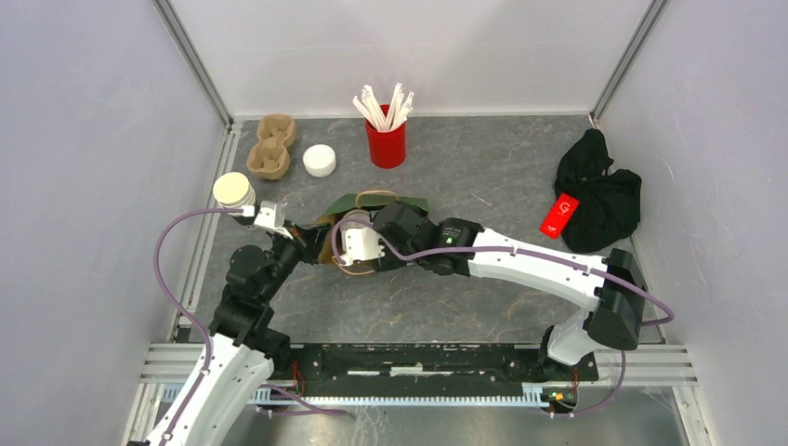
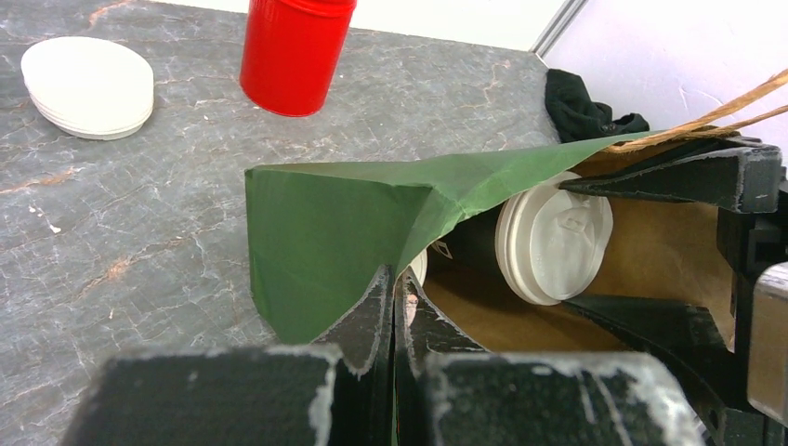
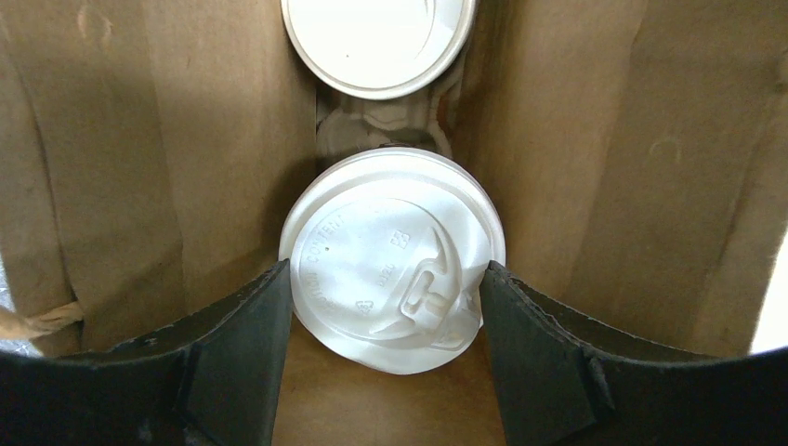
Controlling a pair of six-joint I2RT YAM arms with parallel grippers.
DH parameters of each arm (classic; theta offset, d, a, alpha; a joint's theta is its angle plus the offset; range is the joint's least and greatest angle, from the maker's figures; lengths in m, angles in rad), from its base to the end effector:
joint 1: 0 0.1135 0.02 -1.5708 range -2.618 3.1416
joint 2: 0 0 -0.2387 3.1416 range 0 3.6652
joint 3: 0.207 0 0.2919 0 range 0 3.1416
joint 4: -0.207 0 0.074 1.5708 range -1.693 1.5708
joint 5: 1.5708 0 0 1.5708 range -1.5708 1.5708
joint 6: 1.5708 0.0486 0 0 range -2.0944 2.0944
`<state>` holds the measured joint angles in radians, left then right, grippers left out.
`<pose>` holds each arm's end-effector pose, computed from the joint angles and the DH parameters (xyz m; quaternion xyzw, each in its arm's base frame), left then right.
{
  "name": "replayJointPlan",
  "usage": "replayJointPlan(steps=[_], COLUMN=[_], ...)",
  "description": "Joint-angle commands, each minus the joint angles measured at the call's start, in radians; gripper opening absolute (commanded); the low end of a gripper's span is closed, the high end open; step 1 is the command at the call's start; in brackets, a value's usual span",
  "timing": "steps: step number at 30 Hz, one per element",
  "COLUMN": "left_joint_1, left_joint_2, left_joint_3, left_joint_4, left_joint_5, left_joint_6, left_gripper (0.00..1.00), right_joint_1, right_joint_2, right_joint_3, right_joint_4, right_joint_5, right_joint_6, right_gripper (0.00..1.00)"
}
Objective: Pack the takeout coffee
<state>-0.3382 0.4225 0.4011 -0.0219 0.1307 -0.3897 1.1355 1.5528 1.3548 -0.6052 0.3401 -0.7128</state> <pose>0.1972 -0.0761 0.2600 0.0266 0.7216 -0.2897 0.6282 0.1795 0.3475 0.2686 -0.6912 0.6012 -0.0760 0.3938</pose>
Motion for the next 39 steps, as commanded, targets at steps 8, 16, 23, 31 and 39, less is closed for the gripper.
replayJointPlan(steps=[8, 16, 23, 31, 39], left_joint_1=[-0.056, -0.103, -0.107, -0.107, -0.107], left_joint_2=[0.008, 0.001, 0.022, 0.044, 0.055], left_joint_3=[0.031, 0.035, 0.049, 0.086, 0.131], left_joint_4=[-0.059, -0.085, -0.093, -0.111, -0.174], left_joint_5=[-0.083, -0.128, -0.127, -0.107, -0.078], left_joint_6=[-0.013, -0.010, -0.009, -0.019, -0.035], left_gripper=[0.02, 0.02, 0.02, 0.02, 0.02], right_joint_1=[-0.028, -0.018, -0.024, -0.040, -0.070], right_joint_2=[0.013, -0.052, -0.062, -0.036, -0.023], right_joint_3=[0.077, 0.014, -0.119, -0.131, -0.130], right_joint_4=[-0.052, 0.028, 0.213, 0.256, 0.247], right_joint_5=[-0.026, -0.007, 0.024, 0.026, 0.045], right_joint_6=[0.034, 0.094, 0.027, -0.040, -0.083], right_gripper=[0.45, 0.45, 0.44, 0.44, 0.44])
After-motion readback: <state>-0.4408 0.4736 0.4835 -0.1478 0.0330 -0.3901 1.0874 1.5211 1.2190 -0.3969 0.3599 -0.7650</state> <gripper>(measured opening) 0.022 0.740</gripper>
